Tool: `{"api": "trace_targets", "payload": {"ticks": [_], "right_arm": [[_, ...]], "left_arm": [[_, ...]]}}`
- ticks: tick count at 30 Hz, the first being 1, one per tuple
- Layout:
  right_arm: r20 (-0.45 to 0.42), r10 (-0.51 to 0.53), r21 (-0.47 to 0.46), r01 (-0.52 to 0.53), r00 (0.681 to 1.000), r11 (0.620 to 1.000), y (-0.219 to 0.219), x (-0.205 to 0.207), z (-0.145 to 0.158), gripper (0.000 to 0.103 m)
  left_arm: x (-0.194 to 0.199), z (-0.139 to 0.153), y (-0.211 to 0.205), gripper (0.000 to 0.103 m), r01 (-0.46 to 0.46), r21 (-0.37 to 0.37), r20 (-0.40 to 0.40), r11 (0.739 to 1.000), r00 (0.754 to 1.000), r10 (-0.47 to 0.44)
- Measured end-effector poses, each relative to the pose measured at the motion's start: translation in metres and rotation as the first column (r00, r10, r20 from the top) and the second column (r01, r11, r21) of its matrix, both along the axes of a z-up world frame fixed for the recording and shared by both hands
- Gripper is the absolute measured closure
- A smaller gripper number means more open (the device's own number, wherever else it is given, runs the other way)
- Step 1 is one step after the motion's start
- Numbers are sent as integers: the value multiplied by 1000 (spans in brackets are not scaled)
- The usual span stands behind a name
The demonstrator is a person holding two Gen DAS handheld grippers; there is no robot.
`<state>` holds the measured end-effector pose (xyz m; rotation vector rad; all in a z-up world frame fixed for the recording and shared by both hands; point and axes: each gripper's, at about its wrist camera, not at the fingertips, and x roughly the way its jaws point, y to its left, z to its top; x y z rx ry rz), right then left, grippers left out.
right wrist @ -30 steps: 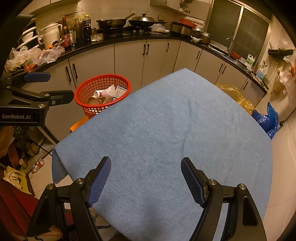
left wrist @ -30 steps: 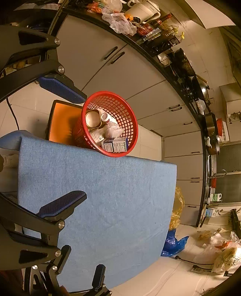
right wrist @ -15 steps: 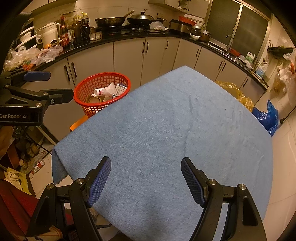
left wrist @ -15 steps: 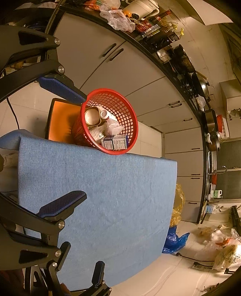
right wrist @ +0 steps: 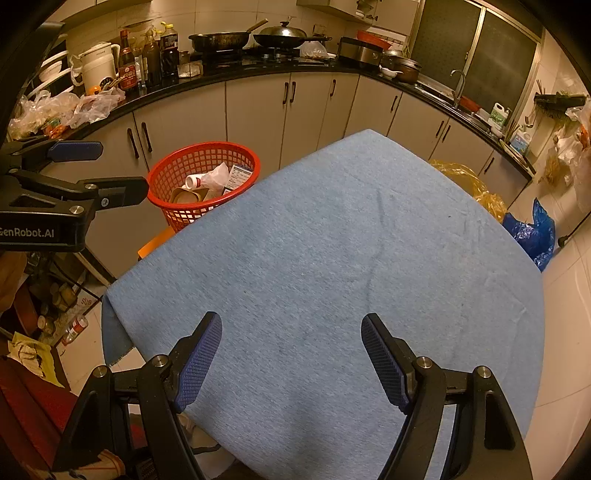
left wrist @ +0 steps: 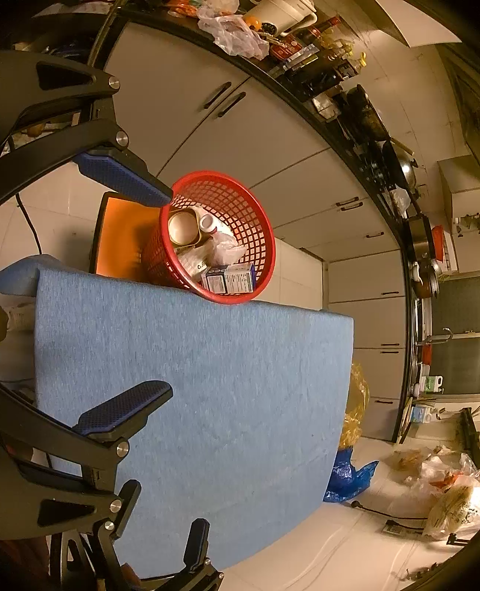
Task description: Collect trash
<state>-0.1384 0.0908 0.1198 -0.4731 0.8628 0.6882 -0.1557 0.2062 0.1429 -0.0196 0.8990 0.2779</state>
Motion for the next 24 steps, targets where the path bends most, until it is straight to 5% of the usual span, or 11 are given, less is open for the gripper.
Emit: {"api": "trace_targets", "payload": {"ticks": [17,24], "right_arm": [[-17,-17,-7,17,1000,1000,-7,-2,-4,21],[-57,-89,-14,88,994,996,-36,3,-17,21]], "left_arm": [[4,-2,-8,9,36,-16,-12,999,999,-36],[11,-15,-12,9,29,-99,-29,995,999,-32]]}}
